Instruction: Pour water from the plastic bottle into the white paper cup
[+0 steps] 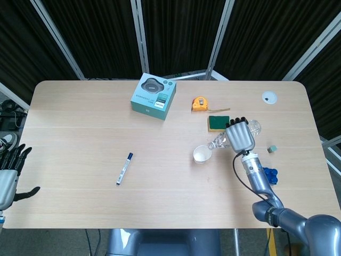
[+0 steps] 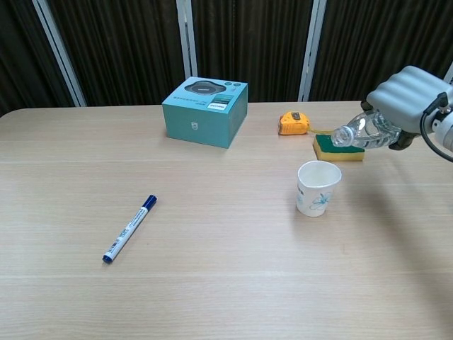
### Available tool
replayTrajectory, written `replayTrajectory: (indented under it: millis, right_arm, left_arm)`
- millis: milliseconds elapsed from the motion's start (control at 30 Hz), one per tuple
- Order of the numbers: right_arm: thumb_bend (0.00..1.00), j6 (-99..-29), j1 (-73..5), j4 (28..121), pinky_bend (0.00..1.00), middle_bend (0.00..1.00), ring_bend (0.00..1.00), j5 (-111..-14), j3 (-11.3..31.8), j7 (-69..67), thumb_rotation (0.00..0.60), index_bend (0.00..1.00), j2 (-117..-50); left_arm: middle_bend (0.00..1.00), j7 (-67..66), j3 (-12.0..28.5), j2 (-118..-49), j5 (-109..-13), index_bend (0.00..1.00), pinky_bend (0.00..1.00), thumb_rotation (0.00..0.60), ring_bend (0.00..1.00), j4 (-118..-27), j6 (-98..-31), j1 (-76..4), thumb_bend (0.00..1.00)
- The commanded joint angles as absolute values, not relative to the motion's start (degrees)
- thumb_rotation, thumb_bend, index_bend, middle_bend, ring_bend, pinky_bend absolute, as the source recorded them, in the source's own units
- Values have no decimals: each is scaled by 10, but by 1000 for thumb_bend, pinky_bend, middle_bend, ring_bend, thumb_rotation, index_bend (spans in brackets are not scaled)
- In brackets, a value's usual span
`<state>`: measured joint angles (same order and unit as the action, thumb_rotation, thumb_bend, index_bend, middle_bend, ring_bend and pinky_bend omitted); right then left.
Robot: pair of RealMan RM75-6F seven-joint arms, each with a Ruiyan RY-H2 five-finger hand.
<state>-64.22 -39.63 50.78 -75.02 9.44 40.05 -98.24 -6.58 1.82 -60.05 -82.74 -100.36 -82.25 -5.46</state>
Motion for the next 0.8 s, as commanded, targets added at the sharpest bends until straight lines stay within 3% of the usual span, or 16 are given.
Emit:
replayTrajectory:
  millis: [33, 800]
  right_arm:
    - [674, -646, -397, 504, 478, 648, 588, -754, 93, 402, 600, 533, -982]
    - [673, -648, -395, 489, 479, 650, 589, -759, 94, 410, 600, 535, -985]
  left_arm:
    - [0, -65, 18, -600, -827, 0, 0, 600, 0, -1004, -822, -54, 16]
    - [0, -63, 17, -596, -826, 0, 0, 600, 0, -1007, -821, -54, 15]
